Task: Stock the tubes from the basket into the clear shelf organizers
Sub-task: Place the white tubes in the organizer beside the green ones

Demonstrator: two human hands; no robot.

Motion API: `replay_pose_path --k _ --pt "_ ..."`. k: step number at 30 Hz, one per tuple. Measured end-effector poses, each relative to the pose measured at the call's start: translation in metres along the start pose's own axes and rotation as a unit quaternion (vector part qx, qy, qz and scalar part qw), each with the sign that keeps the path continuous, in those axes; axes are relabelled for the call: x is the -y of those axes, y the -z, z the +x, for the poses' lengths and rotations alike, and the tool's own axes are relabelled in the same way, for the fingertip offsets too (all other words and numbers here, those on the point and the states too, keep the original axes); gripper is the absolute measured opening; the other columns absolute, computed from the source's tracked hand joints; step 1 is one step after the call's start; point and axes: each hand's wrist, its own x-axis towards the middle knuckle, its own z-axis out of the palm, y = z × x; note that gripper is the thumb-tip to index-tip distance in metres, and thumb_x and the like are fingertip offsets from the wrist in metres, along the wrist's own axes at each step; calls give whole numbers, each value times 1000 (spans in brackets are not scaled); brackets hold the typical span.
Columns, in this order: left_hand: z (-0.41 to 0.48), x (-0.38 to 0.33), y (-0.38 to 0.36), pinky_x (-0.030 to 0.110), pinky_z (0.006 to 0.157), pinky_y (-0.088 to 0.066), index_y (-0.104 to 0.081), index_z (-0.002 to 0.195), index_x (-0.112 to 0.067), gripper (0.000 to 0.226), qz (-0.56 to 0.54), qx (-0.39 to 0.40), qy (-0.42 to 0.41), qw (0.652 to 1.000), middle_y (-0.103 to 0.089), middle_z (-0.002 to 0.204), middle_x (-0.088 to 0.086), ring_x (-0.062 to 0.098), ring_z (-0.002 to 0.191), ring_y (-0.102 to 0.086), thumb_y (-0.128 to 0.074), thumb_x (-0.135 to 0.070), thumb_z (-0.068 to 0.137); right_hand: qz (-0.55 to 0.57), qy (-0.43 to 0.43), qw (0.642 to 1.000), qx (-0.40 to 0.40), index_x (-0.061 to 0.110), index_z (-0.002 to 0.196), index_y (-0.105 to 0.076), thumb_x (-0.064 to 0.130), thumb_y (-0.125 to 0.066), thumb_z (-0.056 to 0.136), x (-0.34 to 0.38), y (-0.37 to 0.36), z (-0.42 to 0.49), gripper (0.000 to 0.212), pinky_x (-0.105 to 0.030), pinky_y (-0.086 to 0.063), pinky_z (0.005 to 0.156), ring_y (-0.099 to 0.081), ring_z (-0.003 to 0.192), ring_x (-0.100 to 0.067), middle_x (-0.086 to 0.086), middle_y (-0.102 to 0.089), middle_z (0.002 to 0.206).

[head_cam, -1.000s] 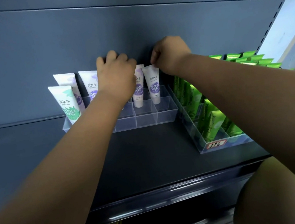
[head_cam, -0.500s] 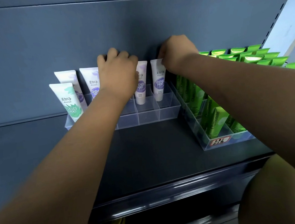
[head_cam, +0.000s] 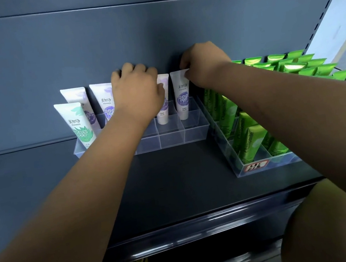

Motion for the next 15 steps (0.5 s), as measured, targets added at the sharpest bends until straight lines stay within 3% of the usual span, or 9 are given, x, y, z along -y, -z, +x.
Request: replay_pose_path --k 5,11,13,15 --pt "-16 -10 3 54 115 -29 -53 138 -14 54 -1 9 46 999 -63 129 11 38 120 -54 -44 -43 94 -26 10 1000 9 23 107 -73 20 -56 87 2 7 -13 26 -33 -53 77 -64 99 -35 -8 -69 109" --pt "-55 -20 18 54 122 -17 -43 148 -11 62 -32 3 146 989 -42 156 11 36 148 -31 -43 -49 99 -37 49 998 -25 16 113 -62 39 -48 98 11 29 -68 31 -34 -43 70 -59 105 -35 -10 -61 110" --pt "-69 -22 31 53 123 -16 -42 149 -10 67 -33 6 162 986 -40 159 11 35 150 -28 -36 -54 99 -32 69 997 -31 16 128 -58 45 -46 100 16 30 -94 42 -38 -45 80 -55 118 -33 -10 -60 125" --pt "-85 -21 46 53 123 -17 -42 150 -10 74 -24 -1 164 986 -39 160 10 34 151 -26 -25 -58 97 -12 89 995 -33 14 142 -50 47 -44 102 22 28 -118 53 -40 -43 102 -45 136 -31 -10 -55 142"
